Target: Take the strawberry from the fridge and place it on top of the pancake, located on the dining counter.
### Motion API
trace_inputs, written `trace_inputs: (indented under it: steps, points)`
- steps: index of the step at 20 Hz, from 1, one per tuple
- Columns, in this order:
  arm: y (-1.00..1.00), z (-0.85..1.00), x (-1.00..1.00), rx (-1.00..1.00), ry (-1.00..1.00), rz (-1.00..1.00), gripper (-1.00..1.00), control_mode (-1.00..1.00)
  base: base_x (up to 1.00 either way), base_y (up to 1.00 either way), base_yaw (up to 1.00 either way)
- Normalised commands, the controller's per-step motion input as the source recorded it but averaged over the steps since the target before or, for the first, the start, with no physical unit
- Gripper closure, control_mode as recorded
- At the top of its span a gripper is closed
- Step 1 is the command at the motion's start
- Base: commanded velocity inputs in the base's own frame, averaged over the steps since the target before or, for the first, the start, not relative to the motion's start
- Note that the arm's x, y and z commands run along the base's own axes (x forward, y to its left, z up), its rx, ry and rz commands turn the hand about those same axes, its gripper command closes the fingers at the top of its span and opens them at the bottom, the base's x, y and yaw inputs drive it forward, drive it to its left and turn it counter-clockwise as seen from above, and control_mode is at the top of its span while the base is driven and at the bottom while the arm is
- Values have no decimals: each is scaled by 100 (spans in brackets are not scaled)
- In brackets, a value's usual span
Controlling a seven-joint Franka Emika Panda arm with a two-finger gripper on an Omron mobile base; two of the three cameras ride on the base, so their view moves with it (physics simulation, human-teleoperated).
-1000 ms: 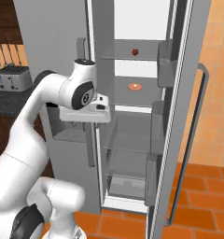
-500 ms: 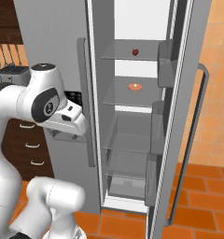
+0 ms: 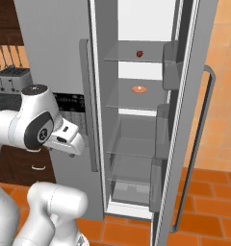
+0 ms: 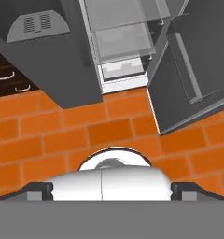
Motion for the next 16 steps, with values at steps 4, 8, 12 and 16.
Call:
trace_inputs:
  steps: [4,8,12,16]
  points:
    - [5,-1,0,0,-3,-3,-100,-100,0,0,0]
    - [0,-1,-2,0,-1,-4,-100,100,-13,-5,-24]
    - [0,0,0,0,0,0,-100,100,-10,-10,-36]
    - [0,0,0,0,0,0,-100,100,15,-10,-23]
